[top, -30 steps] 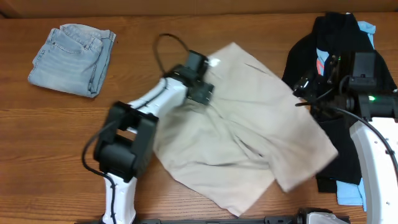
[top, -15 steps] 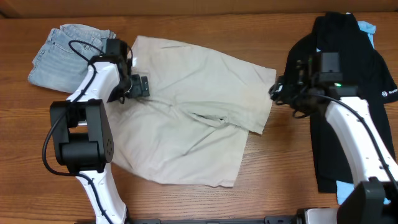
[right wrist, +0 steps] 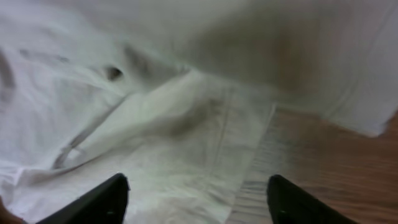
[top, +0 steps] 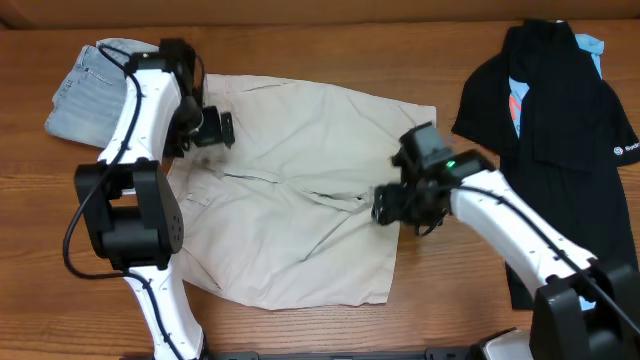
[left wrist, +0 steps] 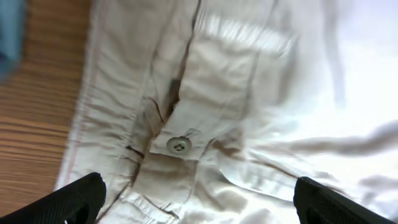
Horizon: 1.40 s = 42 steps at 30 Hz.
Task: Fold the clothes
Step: 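Smooth and spread the beige shorts flat with both grippers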
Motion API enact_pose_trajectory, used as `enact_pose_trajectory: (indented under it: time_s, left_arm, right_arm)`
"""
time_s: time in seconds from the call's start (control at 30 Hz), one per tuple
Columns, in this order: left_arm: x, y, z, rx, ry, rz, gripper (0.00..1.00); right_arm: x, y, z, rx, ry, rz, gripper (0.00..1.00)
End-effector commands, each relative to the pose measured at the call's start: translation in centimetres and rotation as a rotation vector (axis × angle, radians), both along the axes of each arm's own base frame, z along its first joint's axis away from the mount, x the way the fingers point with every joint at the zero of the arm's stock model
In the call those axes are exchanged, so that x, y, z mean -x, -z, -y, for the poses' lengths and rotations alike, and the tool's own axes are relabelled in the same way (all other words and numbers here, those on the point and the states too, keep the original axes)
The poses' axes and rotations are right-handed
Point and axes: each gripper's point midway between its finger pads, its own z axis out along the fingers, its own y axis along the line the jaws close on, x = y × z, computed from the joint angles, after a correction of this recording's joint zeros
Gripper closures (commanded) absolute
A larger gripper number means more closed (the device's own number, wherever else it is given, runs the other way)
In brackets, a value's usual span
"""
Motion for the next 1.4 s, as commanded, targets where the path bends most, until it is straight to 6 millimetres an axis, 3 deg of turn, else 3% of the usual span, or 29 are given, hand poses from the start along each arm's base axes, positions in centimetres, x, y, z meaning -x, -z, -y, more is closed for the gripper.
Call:
enact_pose_trajectory:
  time_s: [0.0, 0.1, 0.27, 0.47, 0.83, 0.87, 1.0, 1.07, 1.2, 1.3, 1.37]
  left_arm:
    - [-1.6, -5.4, 0.4, 0.017, -0.023, 0.147, 0.00]
    - [-2.3, -7.9, 0.4, 0.018, -0.025, 0.227, 0.00]
    - [-2.6, -10.8, 0.4, 0.016, -0.026, 0.321, 0.00]
    - [-2.6, -11.2, 0.4, 0.016, -0.021, 0.330, 0.00]
    - [-2.6, -11.2, 0.4, 0.014, -0.014, 0.330, 0.00]
    - [-2.6, -11.2, 0.4, 0.014, -0.014, 0.330, 0.00]
    - [-2.3, -11.1, 0.4, 0.012, -0.005, 0.320, 0.00]
    - [-2.3, -11.1, 0.4, 0.010, 0.010, 0.317, 0.00]
    - [-1.9, -11.3, 0.3, 0.004, 0.020, 0.304, 0.00]
    - [-1.5, -12.2, -0.1, -0.016, 0.028, 0.299, 0.00]
    - [-1.2, -13.8, -0.5, -0.042, 0.025, 0.307, 0.00]
  right_arm:
    - [1.6, 2.1, 0.1, 0.038, 0.022, -0.023, 0.33]
    - [2.0, 3.4, 0.1, 0.040, 0.026, -0.010, 0.39]
    - [0.5, 4.6, 0.6, 0.067, 0.040, 0.084, 0.39]
    - [-1.9, 5.0, 0.7, 0.078, 0.059, 0.193, 0.40]
    - [-2.8, 6.0, 3.1, 0.217, 0.121, 0.225, 0.42]
    - [-2.8, 6.0, 3.1, 0.216, 0.121, 0.225, 0.45]
    - [-2.3, 6.1, 2.9, 0.205, 0.120, 0.201, 0.88]
    - [-2.1, 6.1, 2.9, 0.201, 0.142, 0.188, 0.96]
    - [-2.0, 5.0, 3.2, 0.197, 0.181, 0.178, 0.96]
    - [-2.2, 2.9, 4.2, 0.197, 0.219, 0.186, 0.96]
    - [-2.0, 0.4, 5.4, 0.187, 0.256, 0.197, 0.96]
